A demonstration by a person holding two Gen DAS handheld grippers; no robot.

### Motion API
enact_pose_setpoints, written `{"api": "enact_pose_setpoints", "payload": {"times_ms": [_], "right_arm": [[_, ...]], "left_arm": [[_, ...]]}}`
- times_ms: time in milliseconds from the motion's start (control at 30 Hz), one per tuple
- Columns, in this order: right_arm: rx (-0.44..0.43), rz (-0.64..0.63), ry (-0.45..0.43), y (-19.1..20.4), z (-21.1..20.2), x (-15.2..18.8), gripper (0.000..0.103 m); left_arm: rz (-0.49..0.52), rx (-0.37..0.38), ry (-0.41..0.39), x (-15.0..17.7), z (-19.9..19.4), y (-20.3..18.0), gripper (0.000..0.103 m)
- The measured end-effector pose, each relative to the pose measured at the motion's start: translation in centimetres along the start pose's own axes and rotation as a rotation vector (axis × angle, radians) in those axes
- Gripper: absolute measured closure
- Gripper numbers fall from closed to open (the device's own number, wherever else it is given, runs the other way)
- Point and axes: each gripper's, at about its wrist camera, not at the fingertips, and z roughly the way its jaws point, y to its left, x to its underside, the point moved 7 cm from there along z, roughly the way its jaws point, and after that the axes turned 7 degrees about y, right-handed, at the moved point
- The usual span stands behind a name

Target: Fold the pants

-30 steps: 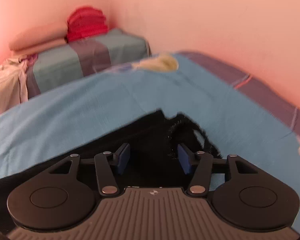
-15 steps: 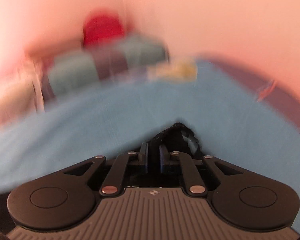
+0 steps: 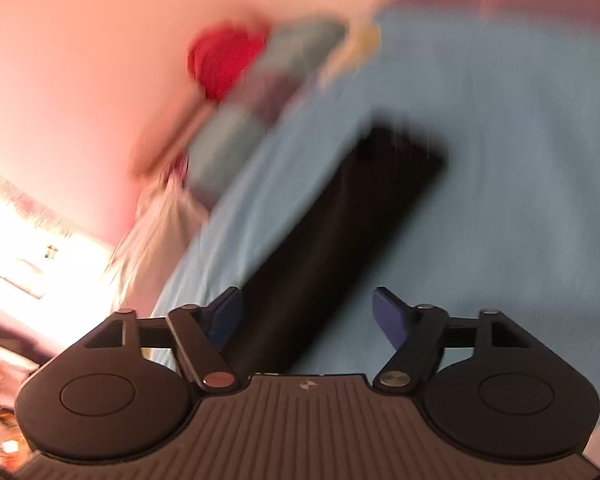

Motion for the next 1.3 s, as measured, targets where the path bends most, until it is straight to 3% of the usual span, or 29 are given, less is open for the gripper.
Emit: {"api": "enact_pose_setpoints", "payload": {"times_ms": [67, 300, 367, 433, 500, 533, 567, 633, 700, 733, 800, 867, 933, 1067, 1133, 1200, 1233, 1267, 1300], "right_arm": [[0.01, -0.01, 0.022, -0.2, 2.0, 0.8, 0.032], [-0.06, -0.084, -0.083, 1.6, 6.1, -1.8, 0.036], [-0.082, -0.059, -0.118, 1.2, 6.3, -2.8, 0.038], [-0.097, 0.017, -0.169, 0.6, 6.3, -3.2, 0.035], [-0.043, -0.094, -0.159, 2.1, 6.9, -2.5, 0.031], [-0.003, -0.177, -0.133, 2.8, 7.4, -2.3, 0.042], [0.037, -0.229, -0.123, 3.2, 7.6, -2.5, 0.087], [0.094, -0.188, -0.077, 2.0, 7.6, -4.3, 0.087], [0.064, -0.077, -0.138, 0.4, 5.7, -6.0, 0.087], [0.087, -0.068, -0.166, -0.2, 5.2, -6.4, 0.087], [0.094, -0.035, -0.134, -1.8, 5.9, -5.9, 0.086], [0.097, -0.098, -0.139, -1.1, 6.0, -5.8, 0.083], [0.063, -0.094, -0.113, -0.4, 6.3, -6.1, 0.073], [0.011, -0.052, -0.116, 0.4, 6.7, -5.6, 0.039], [0.032, -0.1, -0.128, 0.9, 6.6, -5.0, 0.039], [0.052, -0.125, -0.131, 1.1, 6.5, -4.9, 0.045], [0.07, -0.13, -0.131, 1.0, 6.6, -5.1, 0.07], [0.117, -0.135, -0.13, 0.7, 6.6, -5.6, 0.084], [0.149, -0.138, -0.118, 0.4, 6.6, -6.0, 0.084]], "left_arm": [[0.009, -0.014, 0.013, -0.2, 0.9, -0.6, 0.0], [-0.039, 0.001, 0.011, 0.0, 2.0, 0.0, 0.0], [-0.034, 0.003, 0.005, 0.0, 2.0, 0.0, 0.0], [-0.039, 0.002, -0.001, 0.1, 2.0, 0.0, 0.0], [-0.04, -0.004, -0.006, 0.1, 2.0, -0.1, 0.0], [-0.039, -0.006, -0.007, 0.1, 2.0, -0.1, 0.0], [-0.04, -0.007, -0.006, 0.1, 2.0, -0.1, 0.0], [-0.04, -0.012, -0.002, 0.1, 1.9, -0.1, 0.0], [-0.031, -0.027, -0.003, 0.1, 1.8, -0.4, 0.0], [-0.019, -0.031, -0.008, 0.1, 1.8, -0.6, 0.0], [-0.002, -0.054, -0.02, 0.1, 1.7, -1.1, 0.0], [0.004, -0.066, -0.025, 0.1, 1.7, -1.2, 0.0], [0.001, -0.062, -0.025, 0.1, 1.7, -1.1, 0.0], [-0.004, -0.077, -0.017, 0.2, 1.2, -1.1, 0.0], [0.018, -0.099, -0.02, 0.2, 0.9, -1.6, 0.0], [0.052, -0.127, -0.029, 0.2, 0.7, -2.1, 0.0], [0.072, -0.144, -0.035, 0.2, 0.7, -2.3, 0.0], [0.092, -0.155, -0.041, 0.1, 0.7, -2.5, 0.0], [0.107, -0.164, -0.048, 0.2, 0.6, -2.7, 0.0]]}}
